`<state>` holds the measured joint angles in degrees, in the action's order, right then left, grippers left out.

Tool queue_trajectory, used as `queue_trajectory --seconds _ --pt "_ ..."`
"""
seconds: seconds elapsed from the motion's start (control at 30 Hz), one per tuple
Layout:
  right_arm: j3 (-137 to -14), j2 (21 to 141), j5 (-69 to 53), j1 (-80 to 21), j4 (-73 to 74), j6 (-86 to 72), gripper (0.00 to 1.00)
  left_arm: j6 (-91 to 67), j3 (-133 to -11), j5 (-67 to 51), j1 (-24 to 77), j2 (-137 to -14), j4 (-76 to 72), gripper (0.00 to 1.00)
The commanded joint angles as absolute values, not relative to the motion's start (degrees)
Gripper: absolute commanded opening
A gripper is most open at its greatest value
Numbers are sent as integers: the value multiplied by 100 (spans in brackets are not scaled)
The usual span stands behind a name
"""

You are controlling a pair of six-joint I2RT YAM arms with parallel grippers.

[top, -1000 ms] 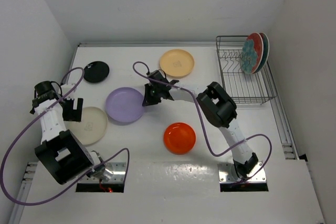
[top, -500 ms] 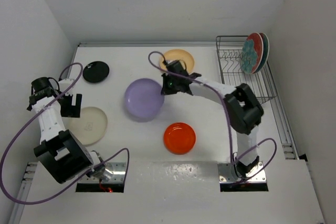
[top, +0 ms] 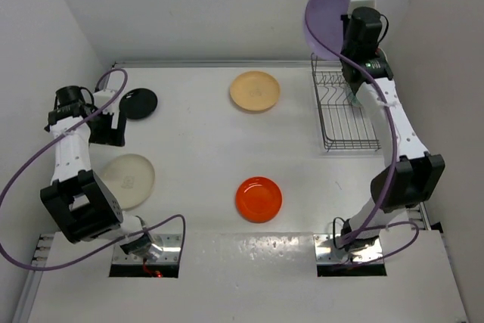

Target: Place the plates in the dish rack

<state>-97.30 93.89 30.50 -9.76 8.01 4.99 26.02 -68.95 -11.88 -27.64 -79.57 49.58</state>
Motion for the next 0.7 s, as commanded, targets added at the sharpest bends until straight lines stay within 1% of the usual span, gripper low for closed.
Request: queue_trajectory --seconds 0.0,0.03,0.1,0.13,0.17,0.27,0.33,0.47,0.5,0.6,0.67 --pt "-9476 9720 4752 -660 54 2124 0 2374 -7495 -1187 -2593 -8199 4764 94" --pt "-9431 9782 4998 -607 -539 2449 0 2312 -7619 -1134 -2454 -8296 4764 94" --pt "-9343 10036 5298 -475 -939 3054 0 2242 -8004 -1134 -2347 -8602 4764 94" --pt "-9317 10107 5369 -457 -1393 3276 0 2241 -8137 -1134 -2347 -8709 4764 94" --pt "-9325 10368 5579 -431 -1789 3940 0 2189 -8260 -1134 -2190 -8823 4764 94" --pt "-9343 10634 5721 -413 -2538 4542 0 2136 -8683 -1002 -1952 -9245 4764 94" --pt "-9360 10792 5731 -431 -2505 4526 0 2083 -8911 -862 -1898 -9438 4764 94" --pt "-9150 11047 6029 -501 -3154 5009 0 2083 -9237 -976 -1819 -9843 4764 94" --pt "-9106 11152 6151 -518 -3564 5288 0 2031 -9316 -976 -1819 -9992 4764 94" --pt "-9114 11425 6485 -571 -4137 5606 0 2030 -9623 -976 -1819 -10203 4764 94" --pt "-9175 11618 6556 -571 -4201 5625 0 2030 -9834 -976 -1819 -10371 4764 94"
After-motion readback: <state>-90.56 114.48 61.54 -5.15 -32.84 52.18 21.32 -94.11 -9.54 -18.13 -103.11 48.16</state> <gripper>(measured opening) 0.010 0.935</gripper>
